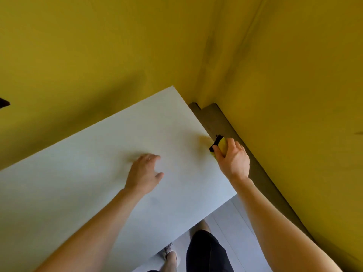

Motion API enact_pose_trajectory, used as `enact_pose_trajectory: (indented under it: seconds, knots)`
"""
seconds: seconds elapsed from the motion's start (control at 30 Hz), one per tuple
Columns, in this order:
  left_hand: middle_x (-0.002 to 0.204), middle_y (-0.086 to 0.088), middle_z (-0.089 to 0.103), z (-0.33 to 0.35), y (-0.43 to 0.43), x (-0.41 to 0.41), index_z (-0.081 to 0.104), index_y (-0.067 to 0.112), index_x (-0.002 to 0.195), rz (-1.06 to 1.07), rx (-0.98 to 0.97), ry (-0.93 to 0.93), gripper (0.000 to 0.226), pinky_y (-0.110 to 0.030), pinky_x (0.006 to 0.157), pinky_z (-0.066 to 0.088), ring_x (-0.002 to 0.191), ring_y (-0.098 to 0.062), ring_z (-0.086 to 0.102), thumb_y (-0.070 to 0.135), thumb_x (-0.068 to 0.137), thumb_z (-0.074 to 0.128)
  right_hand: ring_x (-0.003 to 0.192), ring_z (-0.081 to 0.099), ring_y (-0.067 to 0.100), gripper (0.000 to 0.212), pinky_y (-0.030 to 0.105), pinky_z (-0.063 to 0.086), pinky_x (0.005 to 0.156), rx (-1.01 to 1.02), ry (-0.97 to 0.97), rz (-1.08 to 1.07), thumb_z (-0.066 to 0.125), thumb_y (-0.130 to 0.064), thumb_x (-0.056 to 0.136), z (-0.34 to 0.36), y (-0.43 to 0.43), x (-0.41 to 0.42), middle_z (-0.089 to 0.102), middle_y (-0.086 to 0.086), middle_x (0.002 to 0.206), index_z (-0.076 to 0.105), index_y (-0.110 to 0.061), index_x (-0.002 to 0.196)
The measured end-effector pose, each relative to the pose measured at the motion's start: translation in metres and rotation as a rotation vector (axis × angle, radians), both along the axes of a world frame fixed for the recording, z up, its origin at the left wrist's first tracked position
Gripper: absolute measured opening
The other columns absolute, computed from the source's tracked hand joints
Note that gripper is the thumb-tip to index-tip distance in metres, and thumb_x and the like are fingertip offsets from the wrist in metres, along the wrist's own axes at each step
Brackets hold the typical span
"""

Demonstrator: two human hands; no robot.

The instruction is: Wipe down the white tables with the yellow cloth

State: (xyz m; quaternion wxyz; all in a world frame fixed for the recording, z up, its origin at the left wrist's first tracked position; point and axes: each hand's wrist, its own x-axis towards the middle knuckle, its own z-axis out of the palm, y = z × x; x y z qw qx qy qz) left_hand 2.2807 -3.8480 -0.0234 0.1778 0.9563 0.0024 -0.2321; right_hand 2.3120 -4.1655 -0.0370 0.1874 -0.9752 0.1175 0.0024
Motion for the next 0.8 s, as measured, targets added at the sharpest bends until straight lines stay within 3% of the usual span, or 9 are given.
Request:
enact_pose_trajectory:
  seconds: [0.13,0.2,0.3,0.4,0.47,0.57,0.67,0.73,0.8]
  knots:
    - [0.138,0.012,0.07,0.04,-0.006,-0.057,0.065,0.035,0.14,0.451,-0.595,0.213,0.067,-0.029,0.108,0.052,0.126,-0.002,0.065,0.06,0.081,0.087,0.093,0.073,0.023,0.06,0.048,0.067,0.08,0.546,0.312,-0.082,0.07,-0.073,0.092,0.072,0.052,-0.024,0.07,-0.001,0.109,0.053,-0.028,0.127]
    - [0.134,0.007,0.075,0.067,0.0,-0.073,0.064,0.031,0.14,0.651,-0.898,0.366,0.076,-0.036,0.104,0.059,0.122,-0.008,0.072,0.072,0.079,0.082,0.105,0.075,0.033,0.059,0.055,0.064,0.095,0.933,0.469,-0.055,0.071,-0.074,0.09,0.095,0.084,-0.039,0.075,0.009,0.113,0.064,-0.024,0.121]
    - [0.126,-0.007,0.079,0.097,0.024,-0.092,0.072,0.018,0.132,0.715,-1.088,0.37,0.043,-0.049,0.1,0.064,0.114,-0.019,0.076,0.044,0.099,0.078,0.12,0.072,0.042,0.053,0.058,0.056,0.109,1.261,0.567,-0.044,0.06,-0.057,0.106,0.114,0.129,-0.053,0.078,0.02,0.119,0.076,-0.01,0.123]
    - [0.112,-0.02,0.076,0.105,0.049,-0.118,0.077,0.005,0.113,0.836,-1.011,0.163,0.023,-0.052,0.09,0.067,0.09,-0.022,0.076,0.022,0.099,0.081,0.117,0.076,0.027,0.062,0.049,0.055,0.112,1.222,0.731,-0.045,0.048,-0.071,0.106,0.127,0.172,-0.067,0.081,0.007,0.12,0.079,-0.022,0.127]
    - [0.104,-0.012,0.074,0.107,0.065,-0.133,0.077,0.007,0.106,0.881,-0.906,0.062,0.018,-0.051,0.08,0.069,0.08,-0.023,0.077,0.024,0.098,0.081,0.12,0.075,0.02,0.059,0.043,0.053,0.11,1.213,0.821,0.077,0.051,-0.075,0.102,0.132,0.194,-0.083,0.08,-0.001,0.126,0.078,-0.03,0.13]
    - [0.097,-0.003,0.071,0.11,0.088,-0.162,0.076,0.012,0.101,0.918,-0.861,-0.038,0.02,-0.053,0.076,0.068,0.076,-0.027,0.078,0.03,0.097,0.082,0.121,0.074,0.023,0.024,0.046,0.057,0.108,1.084,0.742,0.232,0.076,-0.037,0.1,0.13,0.21,-0.102,0.081,-0.004,0.121,0.08,-0.03,0.123]
    - [0.092,-0.001,0.07,0.117,0.114,-0.183,0.077,0.014,0.099,0.972,-0.857,-0.124,0.03,-0.051,0.072,0.068,0.073,-0.026,0.077,0.042,0.092,0.085,0.117,0.076,0.029,0.032,0.05,0.062,0.103,0.965,0.712,0.294,0.084,-0.011,0.092,0.125,0.221,-0.101,0.083,0.0,0.115,0.08,-0.023,0.121]
    - [0.094,0.0,0.074,0.105,0.133,-0.197,0.077,0.017,0.1,1.014,-0.794,-0.123,0.029,-0.045,0.068,0.068,0.076,-0.021,0.077,0.043,0.093,0.085,0.112,0.078,0.026,0.039,0.046,0.065,0.094,0.86,0.798,0.325,0.088,-0.019,0.091,0.114,0.218,-0.093,0.082,0.004,0.117,0.073,-0.019,0.127]
    - [0.098,0.001,0.077,0.082,0.151,-0.223,0.073,0.022,0.104,1.026,-0.652,-0.025,0.024,-0.04,0.067,0.066,0.081,-0.019,0.078,0.043,0.096,0.081,0.109,0.077,0.025,0.05,0.04,0.064,0.089,0.492,0.84,0.376,0.088,-0.035,0.091,0.11,0.207,-0.087,0.078,0.005,0.121,0.064,-0.018,0.132]
